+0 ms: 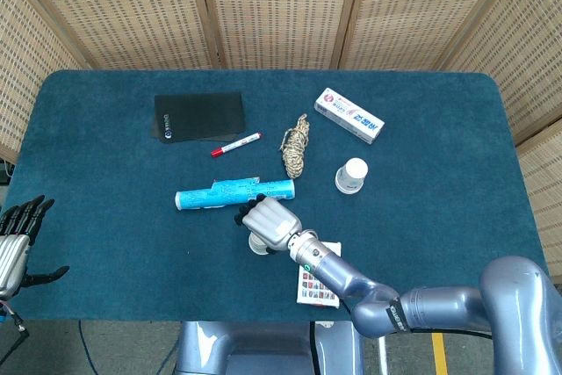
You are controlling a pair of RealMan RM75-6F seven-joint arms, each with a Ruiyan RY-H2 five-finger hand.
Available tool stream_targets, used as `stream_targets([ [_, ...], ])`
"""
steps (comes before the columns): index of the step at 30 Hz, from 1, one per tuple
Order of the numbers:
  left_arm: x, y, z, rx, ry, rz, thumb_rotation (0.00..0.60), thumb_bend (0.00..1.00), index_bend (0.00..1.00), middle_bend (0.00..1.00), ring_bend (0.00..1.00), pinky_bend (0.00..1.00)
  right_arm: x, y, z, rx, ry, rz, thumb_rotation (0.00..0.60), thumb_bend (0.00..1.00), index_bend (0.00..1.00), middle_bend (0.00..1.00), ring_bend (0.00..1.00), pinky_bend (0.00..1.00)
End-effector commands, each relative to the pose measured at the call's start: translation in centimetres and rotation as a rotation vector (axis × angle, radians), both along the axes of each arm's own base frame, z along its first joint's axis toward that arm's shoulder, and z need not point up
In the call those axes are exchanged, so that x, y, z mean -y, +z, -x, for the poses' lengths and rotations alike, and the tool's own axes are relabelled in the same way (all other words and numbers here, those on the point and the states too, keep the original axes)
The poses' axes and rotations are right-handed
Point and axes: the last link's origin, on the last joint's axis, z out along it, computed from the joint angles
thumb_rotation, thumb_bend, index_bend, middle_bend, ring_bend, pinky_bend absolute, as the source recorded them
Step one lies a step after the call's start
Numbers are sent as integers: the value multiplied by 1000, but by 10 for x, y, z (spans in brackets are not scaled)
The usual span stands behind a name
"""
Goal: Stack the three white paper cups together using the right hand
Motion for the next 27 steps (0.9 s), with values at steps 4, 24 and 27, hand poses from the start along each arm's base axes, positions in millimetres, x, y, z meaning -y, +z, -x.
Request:
stream_targets([
  [4,0,0,0,1,2,2,600,0,0,0,0,0,-1,-8,0,-15,-5,-2,600,212,401,417,339,336],
  [24,1,0,0,0,0,9,600,0,0,0,0,0,4,-6,8,85,-36,16,600,378,555,585,534,641],
  [27,1,0,0,1,1,10,600,0,0,0,0,0,8,11,5,119,-34,38,600,385,554,585,534,641],
])
